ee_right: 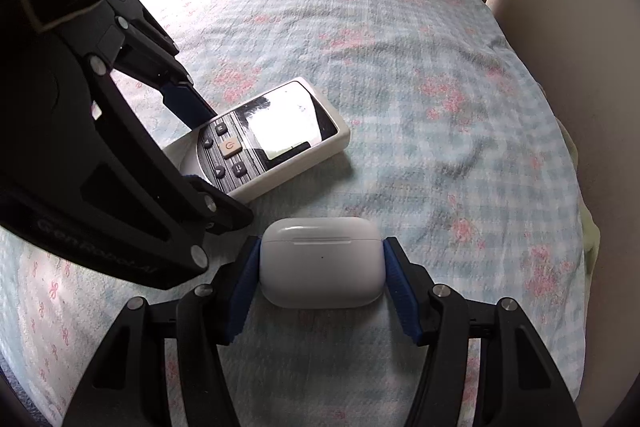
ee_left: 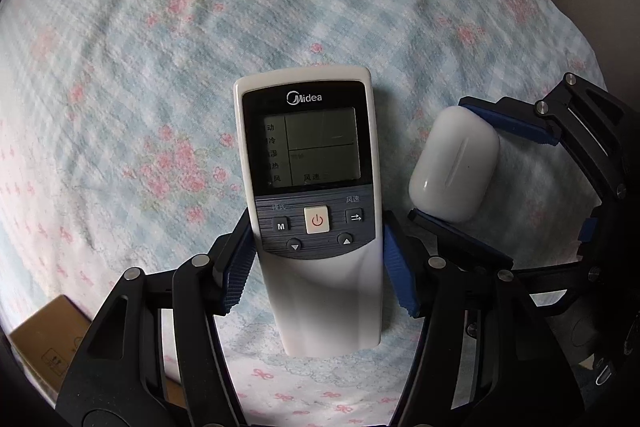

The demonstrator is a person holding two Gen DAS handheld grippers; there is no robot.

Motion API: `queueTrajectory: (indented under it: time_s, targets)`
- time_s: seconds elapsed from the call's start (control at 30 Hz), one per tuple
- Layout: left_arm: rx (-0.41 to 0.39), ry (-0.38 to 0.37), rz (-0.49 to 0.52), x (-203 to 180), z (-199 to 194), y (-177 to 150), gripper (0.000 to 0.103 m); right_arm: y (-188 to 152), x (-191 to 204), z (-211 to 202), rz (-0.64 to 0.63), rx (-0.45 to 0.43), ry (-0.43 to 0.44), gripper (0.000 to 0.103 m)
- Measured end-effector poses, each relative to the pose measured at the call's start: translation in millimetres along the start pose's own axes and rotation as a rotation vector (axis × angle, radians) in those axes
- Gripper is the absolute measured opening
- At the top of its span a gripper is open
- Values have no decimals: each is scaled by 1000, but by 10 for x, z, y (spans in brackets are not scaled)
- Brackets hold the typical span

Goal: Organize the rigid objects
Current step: 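Grasp the white Midea remote with the left tool while the right tool grasps the white earbud case, then carry the remote with the left tool while the right tool carries the earbud case to the box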

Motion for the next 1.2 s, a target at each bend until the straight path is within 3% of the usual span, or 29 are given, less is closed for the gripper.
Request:
queueTrajectory:
  time_s: [0.3, 0.53, 0.6, 0.67, 0.83, 1.03, 1.2]
  targets:
    - [-59, -68, -101, 56, -317, -99, 55, 122, -142, -148, 56, -18, -13, 56]
    - [-141, -87, -187, 227, -811, -291, 55, 243, -160, -492, 92, -50, -6, 56]
    - [-174, -92, -215, 255, -938, -490, 55, 298, -139, -630, 92, -59, -5, 56]
    - [-210, -104, -246, 592, -1193, -430, 55, 358, -89, -803, 83, -69, -6, 56]
    - [-307, -121, -326, 857, -1619, -627, 55, 561, 165, -1397, 47, -120, -6, 56]
    - [-420, -134, -414, 1283, -2214, -1554, 55, 951, 740, -2240, 11, -188, 47, 56]
    - [-462, -142, -496, 1790, -2419, -2393, 55, 1283, 1437, -2630, 11, -181, 131, 56]
Point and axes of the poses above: each gripper's, at about its wrist camera, not at the fingertips, and z roughly the way its jaws point, x to its left, y to its top, the point moved 10 cm from there along z, roughly the way its jaws point, and after that the axes turned 12 degrees about x, right-handed, at the moved point
